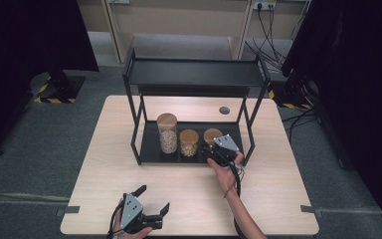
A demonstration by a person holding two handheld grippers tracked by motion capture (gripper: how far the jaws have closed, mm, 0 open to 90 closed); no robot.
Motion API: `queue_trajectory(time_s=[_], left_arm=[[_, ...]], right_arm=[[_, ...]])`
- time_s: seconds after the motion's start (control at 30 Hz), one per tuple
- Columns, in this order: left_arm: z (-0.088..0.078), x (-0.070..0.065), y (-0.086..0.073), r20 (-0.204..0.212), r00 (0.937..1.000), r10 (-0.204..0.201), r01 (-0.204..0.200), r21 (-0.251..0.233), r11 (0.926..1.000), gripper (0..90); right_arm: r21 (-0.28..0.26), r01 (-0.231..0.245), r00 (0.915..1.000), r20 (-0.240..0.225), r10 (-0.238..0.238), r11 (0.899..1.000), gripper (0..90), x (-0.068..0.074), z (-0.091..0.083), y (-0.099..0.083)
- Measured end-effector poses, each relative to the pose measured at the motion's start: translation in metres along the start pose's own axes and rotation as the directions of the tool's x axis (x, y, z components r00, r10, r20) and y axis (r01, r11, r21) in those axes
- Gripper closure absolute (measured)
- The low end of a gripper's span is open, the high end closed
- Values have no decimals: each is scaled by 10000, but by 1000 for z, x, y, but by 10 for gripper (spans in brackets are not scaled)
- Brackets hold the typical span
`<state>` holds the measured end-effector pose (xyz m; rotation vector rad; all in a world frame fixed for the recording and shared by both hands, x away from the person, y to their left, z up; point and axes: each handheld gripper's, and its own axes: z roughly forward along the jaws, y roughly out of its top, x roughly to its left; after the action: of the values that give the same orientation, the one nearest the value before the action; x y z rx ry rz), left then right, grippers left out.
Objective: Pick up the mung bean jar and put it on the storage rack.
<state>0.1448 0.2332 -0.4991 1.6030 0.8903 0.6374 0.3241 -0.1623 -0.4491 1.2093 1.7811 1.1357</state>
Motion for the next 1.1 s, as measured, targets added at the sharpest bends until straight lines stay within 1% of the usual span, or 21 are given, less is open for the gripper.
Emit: queue_trajectory(time_s=[0.23, 0.37, 0.5, 0.6, 0.7, 0.8, 0.87, 0.9, 0.93, 0.97, 1.0, 1.03, 1.1], left_arm=[[0, 0, 0, 32, 10000, -13, 13, 21, 10000, 16], [0, 0, 0, 30, 10000, -15, 15, 27, 10000, 16], [0, 0, 0, 40, 10000, -11, 11, 16, 10000, 16], [0, 0, 0, 43, 10000, -8, 8, 39, 10000, 16], [1, 0, 0, 46, 10000, 8, -8, 54, 10000, 16], [0, 0, 0, 38, 10000, 3, -3, 42, 10000, 16], [0, 0, 0, 39, 10000, 13, -13, 24, 10000, 16], [0, 0, 0, 39, 10000, 13, -13, 24, 10000, 16], [0, 0, 0, 54, 10000, 21, -21, 28, 10000, 16], [0, 0, 0, 54, 10000, 21, -21, 28, 10000, 16], [0, 0, 0, 53, 10000, 24, -24, 30, 10000, 16], [0, 0, 0, 53, 10000, 24, -24, 30, 10000, 16], [0, 0, 0, 48, 10000, 30, -30, 43, 10000, 16]], right_arm=[[149, 30, 10000, 74, -31, 9999, 253, 0, 9, -2], [162, -101, 9999, 51, 101, 9998, 253, 0, 14, -2], [163, -65, 10000, 22, 64, 9998, 253, 0, 14, -2], [161, -202, 9998, -23, 202, 9997, 252, -1, 14, -3], [172, -287, 9991, -298, 292, 9994, 252, -5, 14, -3], [167, -339, 9991, -256, 343, 9993, 242, -4, 13, -4], [70, -49, 9999, -147, 50, 10000, 186, -2, 12, -4], [70, -49, 9999, -147, 50, 10000, 186, -2, 12, -4], [85, -22, 9996, -288, 25, 10000, 146, -3, 8, -2], [85, -22, 9996, -288, 25, 10000, 146, -3, 8, -2], [-145, 28, 9996, -280, -32, 9999, 135, -4, 1, -3], [-145, 28, 9996, -280, -32, 9999, 135, -4, 1, -3], [-334, -75, 9995, -308, 65, 9994, 114, -6, -7, -2]])
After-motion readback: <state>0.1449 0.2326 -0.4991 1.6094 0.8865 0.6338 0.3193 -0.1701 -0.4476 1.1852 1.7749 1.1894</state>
